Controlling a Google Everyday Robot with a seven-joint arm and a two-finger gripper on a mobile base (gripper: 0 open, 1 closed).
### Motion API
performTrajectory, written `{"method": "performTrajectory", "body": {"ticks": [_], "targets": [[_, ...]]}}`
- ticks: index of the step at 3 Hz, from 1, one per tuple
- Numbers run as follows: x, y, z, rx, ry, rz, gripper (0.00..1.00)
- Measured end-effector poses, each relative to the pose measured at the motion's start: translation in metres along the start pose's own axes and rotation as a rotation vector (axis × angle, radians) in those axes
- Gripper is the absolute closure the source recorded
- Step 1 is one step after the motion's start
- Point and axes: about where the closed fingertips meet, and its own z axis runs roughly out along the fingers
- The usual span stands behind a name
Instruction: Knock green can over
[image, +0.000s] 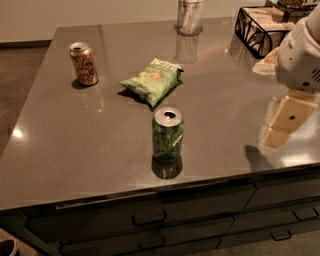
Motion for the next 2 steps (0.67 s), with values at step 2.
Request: {"method": "performTrajectory", "body": {"ticks": [2], "targets": [[-0.041, 0.021, 0.04, -0.011, -0.162, 0.022, 0.0]]}}
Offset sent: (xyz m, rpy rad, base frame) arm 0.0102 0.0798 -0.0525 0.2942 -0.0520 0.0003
